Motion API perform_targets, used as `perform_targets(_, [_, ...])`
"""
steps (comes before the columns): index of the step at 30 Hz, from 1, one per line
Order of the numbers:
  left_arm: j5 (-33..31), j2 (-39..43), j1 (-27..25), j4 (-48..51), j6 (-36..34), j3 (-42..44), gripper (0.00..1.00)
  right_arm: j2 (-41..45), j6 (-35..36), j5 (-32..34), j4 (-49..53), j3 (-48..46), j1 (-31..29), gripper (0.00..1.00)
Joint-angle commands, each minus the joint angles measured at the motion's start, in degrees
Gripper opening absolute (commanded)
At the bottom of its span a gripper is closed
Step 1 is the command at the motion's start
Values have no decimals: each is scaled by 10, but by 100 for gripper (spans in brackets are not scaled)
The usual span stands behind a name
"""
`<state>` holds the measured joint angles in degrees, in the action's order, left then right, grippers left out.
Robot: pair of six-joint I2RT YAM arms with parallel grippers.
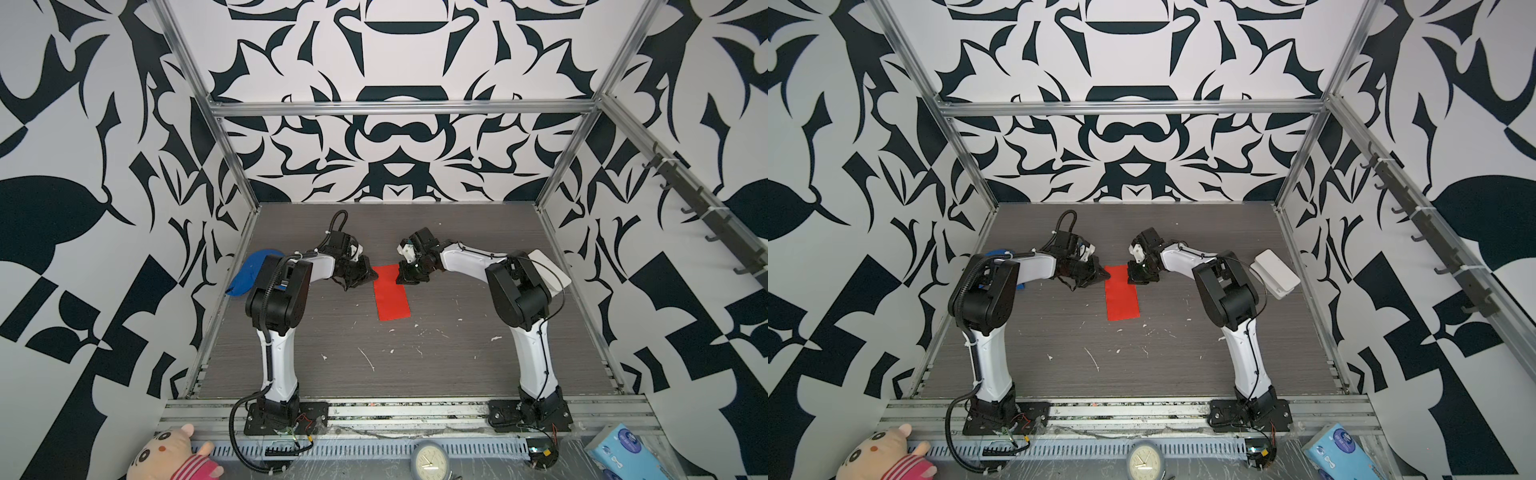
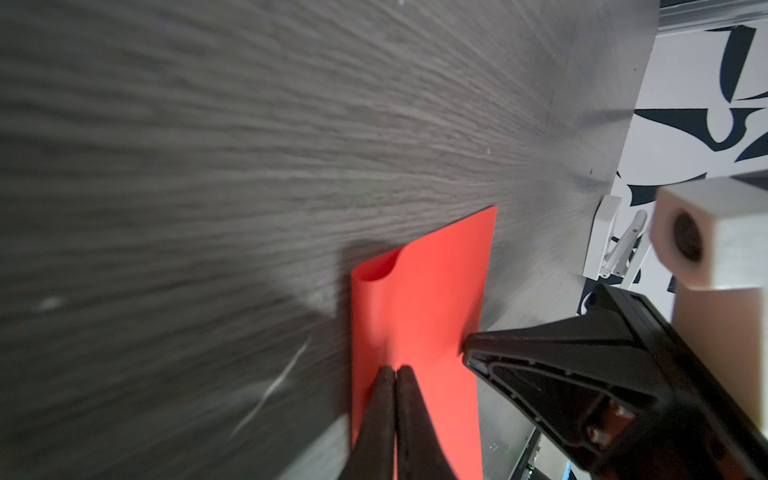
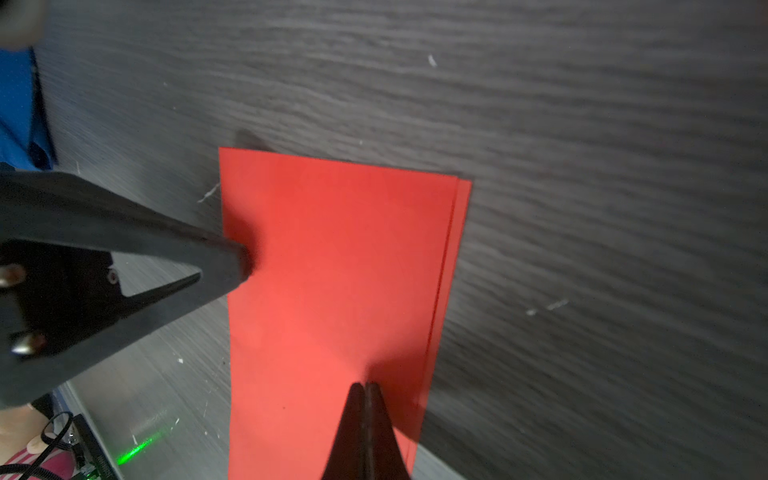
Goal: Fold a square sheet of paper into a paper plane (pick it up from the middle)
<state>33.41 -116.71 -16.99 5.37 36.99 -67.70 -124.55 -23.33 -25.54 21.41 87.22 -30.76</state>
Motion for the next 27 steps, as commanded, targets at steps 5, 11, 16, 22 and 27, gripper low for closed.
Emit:
perform_targets(5, [-21,-18,2,15,-13,1,7,-23,8,26,37,2,2,0])
perform_targets(11, [-45,-13,2,26,-8,14,7,22,-5,10,37,15,0,0])
perform_targets(16, [-54,-8,2,26,15,23,7,72,-30,39,31,-6,-25,0])
perform_targets(22, [-70,-2,-1,9,80,42,7,111,-60,94,32,-32,-81,0])
perform_targets(27, [-79,6,-3,-9,107,62,6,98,-81,85,24,-28,-113,0])
